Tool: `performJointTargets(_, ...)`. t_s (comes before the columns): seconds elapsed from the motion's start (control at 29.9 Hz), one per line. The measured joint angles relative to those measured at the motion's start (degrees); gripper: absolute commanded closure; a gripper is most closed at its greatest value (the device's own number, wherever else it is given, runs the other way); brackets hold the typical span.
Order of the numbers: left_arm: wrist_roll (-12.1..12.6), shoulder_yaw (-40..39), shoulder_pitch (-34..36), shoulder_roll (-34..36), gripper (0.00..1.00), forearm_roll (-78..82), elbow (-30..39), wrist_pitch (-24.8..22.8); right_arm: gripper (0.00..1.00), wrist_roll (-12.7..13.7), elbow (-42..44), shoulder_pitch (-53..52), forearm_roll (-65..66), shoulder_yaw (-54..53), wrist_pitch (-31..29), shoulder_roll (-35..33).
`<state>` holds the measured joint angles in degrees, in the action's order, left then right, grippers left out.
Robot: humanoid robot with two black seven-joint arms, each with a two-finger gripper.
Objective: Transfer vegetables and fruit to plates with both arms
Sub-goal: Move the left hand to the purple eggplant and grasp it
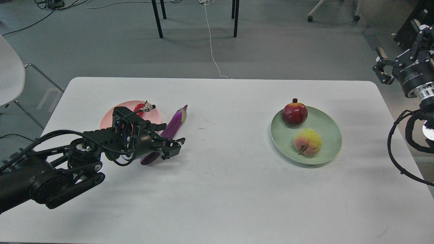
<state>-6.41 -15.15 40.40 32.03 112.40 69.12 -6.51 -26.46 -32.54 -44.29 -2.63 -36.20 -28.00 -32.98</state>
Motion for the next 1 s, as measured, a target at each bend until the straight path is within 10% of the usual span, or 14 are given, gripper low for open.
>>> performJointTargets(1.0, -0.09, 0.39, -0.04, -3.46, 0.15, 0.71, -6.28, 0.26, 0.01, 0.00, -1.54, -0.09, 0.00, 0.08, 0.00, -1.19)
